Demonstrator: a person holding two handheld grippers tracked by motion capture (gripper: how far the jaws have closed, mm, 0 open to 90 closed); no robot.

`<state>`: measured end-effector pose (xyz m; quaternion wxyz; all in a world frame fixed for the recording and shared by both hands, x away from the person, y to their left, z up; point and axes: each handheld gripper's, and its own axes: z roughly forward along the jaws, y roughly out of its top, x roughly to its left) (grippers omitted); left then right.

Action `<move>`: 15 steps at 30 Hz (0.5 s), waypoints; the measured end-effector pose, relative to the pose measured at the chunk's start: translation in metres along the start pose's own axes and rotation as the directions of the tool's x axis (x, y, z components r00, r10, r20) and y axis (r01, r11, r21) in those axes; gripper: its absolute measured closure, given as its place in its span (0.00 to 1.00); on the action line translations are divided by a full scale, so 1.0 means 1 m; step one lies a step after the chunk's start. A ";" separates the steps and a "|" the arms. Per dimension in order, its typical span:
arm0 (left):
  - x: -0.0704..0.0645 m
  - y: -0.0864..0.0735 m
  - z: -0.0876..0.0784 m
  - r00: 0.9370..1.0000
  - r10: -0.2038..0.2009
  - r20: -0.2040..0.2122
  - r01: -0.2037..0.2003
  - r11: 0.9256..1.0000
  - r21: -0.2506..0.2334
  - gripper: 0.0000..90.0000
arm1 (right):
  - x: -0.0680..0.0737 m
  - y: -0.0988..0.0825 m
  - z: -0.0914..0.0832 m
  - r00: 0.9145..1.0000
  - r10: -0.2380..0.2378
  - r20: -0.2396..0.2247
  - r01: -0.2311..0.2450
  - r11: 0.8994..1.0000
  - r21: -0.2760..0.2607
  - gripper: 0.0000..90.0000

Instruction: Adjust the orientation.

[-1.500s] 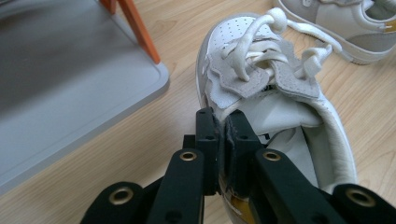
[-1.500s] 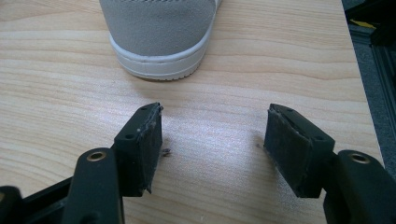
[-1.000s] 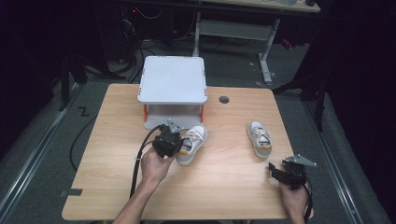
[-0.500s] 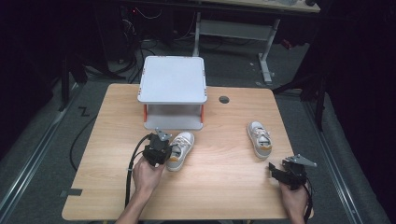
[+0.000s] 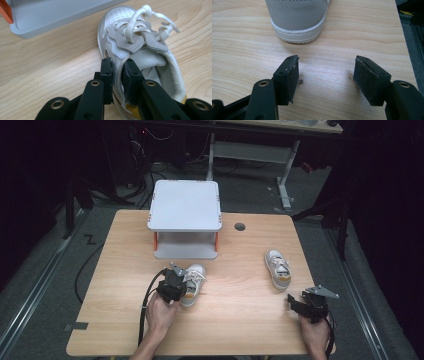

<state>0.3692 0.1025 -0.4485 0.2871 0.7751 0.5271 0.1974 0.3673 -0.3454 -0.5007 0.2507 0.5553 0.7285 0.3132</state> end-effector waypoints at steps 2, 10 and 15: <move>0.002 0.000 0.000 0.999 -0.023 0.024 0.023 1.000 -0.004 0.87 | 0.000 0.000 0.000 1.000 0.000 0.000 0.000 1.000 0.000 0.41; 0.013 -0.005 0.001 0.985 -0.109 0.130 0.113 0.993 -0.020 0.69 | 0.000 0.000 0.000 1.000 -0.001 -0.001 0.001 1.000 0.000 0.41; 0.011 -0.006 -0.003 0.991 -0.097 0.096 0.101 0.994 -0.042 0.51 | 0.000 0.000 0.000 1.000 -0.001 -0.001 0.001 1.000 0.000 0.41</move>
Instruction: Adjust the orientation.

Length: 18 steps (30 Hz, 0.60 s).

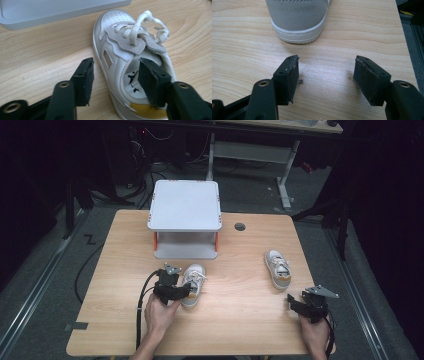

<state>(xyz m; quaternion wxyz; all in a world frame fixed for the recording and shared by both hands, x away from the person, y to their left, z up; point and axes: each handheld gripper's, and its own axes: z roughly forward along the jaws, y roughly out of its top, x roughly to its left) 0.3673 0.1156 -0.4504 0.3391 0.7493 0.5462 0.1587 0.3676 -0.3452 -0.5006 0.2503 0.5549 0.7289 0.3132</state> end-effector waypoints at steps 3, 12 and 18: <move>0.002 -0.003 -0.006 0.999 -0.002 0.042 0.004 0.999 -0.052 0.46 | 0.000 0.000 0.000 1.000 -0.001 0.000 0.001 1.000 0.000 0.41; 0.019 -0.008 -0.017 0.998 0.002 0.067 0.009 0.987 -0.158 0.42 | 0.001 0.000 0.000 1.000 -0.015 -0.015 0.015 1.000 -0.006 0.47; 0.045 -0.024 -0.021 0.998 -0.049 0.034 0.055 0.976 -0.209 0.42 | 0.002 0.001 0.000 1.000 -0.012 -0.020 0.011 1.000 -0.007 0.50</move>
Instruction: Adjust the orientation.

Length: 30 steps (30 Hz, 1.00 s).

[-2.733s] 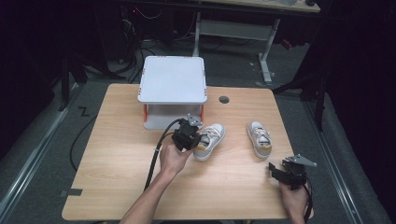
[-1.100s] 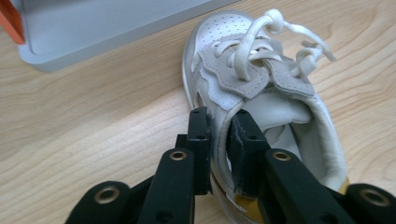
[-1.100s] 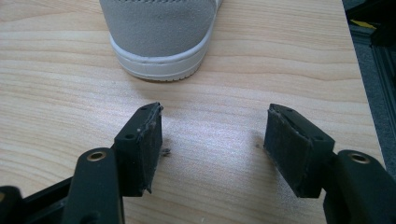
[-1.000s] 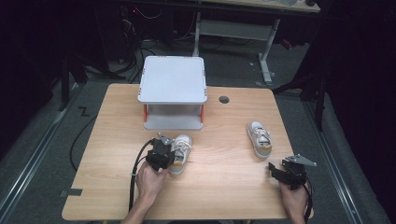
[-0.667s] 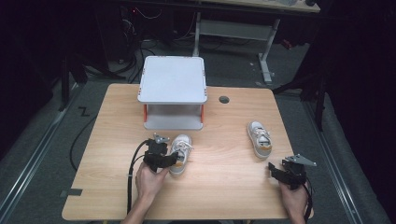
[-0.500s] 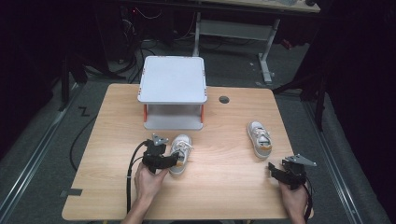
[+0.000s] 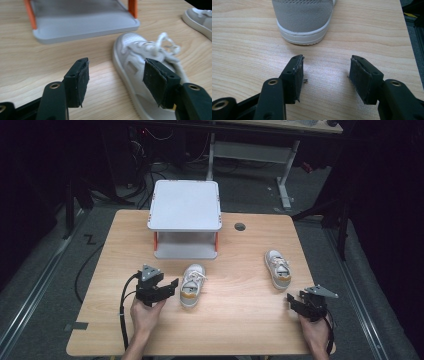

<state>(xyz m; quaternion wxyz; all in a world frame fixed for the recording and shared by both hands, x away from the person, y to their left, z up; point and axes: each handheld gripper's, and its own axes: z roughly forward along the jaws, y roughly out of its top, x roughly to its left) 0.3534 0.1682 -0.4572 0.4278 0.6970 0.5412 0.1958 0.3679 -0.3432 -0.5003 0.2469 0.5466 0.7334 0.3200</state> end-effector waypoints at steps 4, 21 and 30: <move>0.011 -0.009 0.001 0.999 -0.005 -0.035 0.005 1.000 0.017 0.42 | 0.002 0.000 0.000 1.000 0.007 0.021 -0.007 1.000 -0.003 0.53; 0.030 -0.032 0.012 0.992 -0.013 -0.127 0.020 0.998 0.053 0.42 | 0.003 0.001 -0.011 0.999 0.026 -0.037 -0.028 0.999 -0.043 0.65; 0.032 -0.038 0.021 0.989 0.024 -0.143 -0.012 0.996 0.088 0.42 | 0.013 0.024 -0.033 0.992 0.000 -0.124 -0.009 0.997 -0.073 0.69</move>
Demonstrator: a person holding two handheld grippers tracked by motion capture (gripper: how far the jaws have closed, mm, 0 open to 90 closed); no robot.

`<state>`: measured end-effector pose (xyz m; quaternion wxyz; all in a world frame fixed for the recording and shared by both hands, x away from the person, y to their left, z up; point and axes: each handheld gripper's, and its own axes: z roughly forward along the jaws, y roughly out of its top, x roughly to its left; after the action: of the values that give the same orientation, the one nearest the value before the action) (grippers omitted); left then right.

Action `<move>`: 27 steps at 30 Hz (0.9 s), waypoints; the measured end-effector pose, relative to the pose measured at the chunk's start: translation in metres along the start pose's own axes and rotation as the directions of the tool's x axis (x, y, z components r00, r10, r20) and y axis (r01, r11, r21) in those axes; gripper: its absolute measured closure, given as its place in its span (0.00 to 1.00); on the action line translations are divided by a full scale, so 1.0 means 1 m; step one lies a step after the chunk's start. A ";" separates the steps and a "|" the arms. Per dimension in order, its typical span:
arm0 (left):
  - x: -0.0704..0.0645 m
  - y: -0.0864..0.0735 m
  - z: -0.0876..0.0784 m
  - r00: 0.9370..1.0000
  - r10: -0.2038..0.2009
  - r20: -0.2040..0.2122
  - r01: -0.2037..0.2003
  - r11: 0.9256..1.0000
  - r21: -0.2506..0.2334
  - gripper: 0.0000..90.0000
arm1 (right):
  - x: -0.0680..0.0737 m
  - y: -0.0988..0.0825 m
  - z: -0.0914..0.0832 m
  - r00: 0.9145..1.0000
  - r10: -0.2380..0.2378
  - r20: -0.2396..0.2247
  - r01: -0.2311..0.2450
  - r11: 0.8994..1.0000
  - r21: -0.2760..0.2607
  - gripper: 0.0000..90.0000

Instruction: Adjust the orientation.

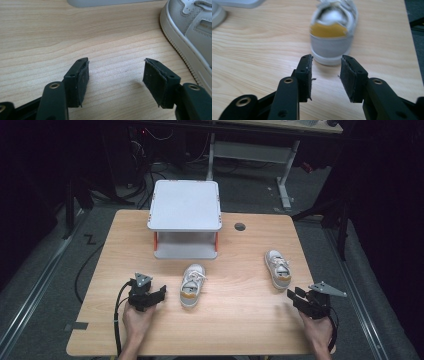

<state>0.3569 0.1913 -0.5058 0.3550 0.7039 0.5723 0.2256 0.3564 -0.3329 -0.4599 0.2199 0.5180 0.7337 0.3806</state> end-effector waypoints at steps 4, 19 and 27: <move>-0.007 0.001 0.002 0.998 0.045 -0.038 -0.044 0.999 0.014 0.40 | 0.013 0.021 -0.001 0.998 -0.061 -0.008 0.061 0.998 0.016 0.69; -0.011 0.002 0.004 0.997 0.065 -0.045 -0.064 0.998 0.022 0.37 | 0.029 0.087 0.065 0.986 -0.160 0.052 0.137 0.943 0.304 0.78; -0.011 0.002 0.004 0.997 0.064 -0.045 -0.063 0.998 0.022 0.37 | 0.027 0.093 0.074 0.988 -0.152 0.038 0.129 0.928 0.350 0.87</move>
<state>0.3585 0.1797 -0.5064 0.3274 0.7200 0.5599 0.2469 0.4542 -0.2673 -0.4300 0.1754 0.5069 0.8170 0.2118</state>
